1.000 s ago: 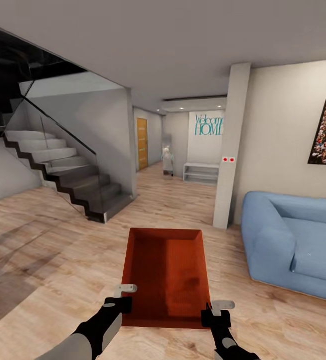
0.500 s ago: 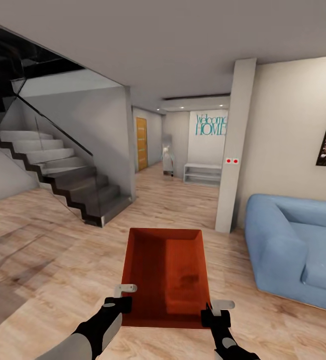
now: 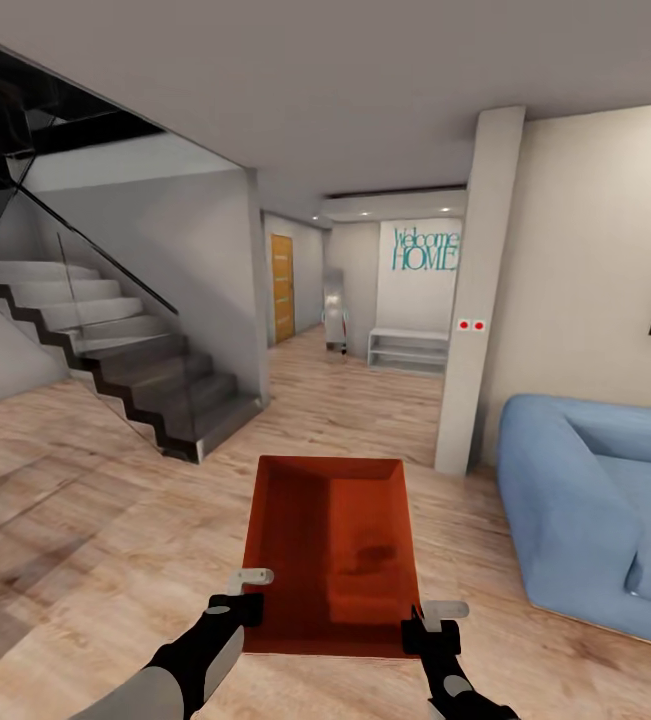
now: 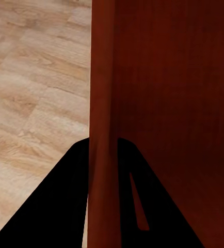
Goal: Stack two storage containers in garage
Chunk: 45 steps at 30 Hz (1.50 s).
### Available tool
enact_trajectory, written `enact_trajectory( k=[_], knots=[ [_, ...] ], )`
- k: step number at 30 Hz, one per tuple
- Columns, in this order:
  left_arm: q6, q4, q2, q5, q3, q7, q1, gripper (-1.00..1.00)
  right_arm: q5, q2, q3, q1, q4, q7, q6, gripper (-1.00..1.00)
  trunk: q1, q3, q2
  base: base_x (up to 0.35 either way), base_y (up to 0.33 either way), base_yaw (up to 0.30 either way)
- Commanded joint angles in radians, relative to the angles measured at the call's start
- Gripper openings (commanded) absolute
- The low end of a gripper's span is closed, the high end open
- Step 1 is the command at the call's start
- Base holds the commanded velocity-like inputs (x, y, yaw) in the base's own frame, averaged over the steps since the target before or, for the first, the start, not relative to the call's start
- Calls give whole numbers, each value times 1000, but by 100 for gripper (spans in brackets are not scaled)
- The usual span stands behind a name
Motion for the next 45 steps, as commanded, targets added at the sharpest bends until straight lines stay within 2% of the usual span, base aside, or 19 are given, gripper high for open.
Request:
enact_trajectory(
  k=[1,35,45],
  knots=[
    [7,1,2,5,1,12,0,-100,-6,0,2,-1,-2,1,-39,-100,1,-2,-1,322,0,0],
    [7,1,2,5,-1,11,0,-100,-4,1,3,-1,-1,1,-41,-100,1,-2,-1,322,0,-1],
    [7,1,2,5,-1,11,0,-100,-4,2,2,-1,-1,1,-41,-100,1,-2,-1,322,0,-130]
  ],
)
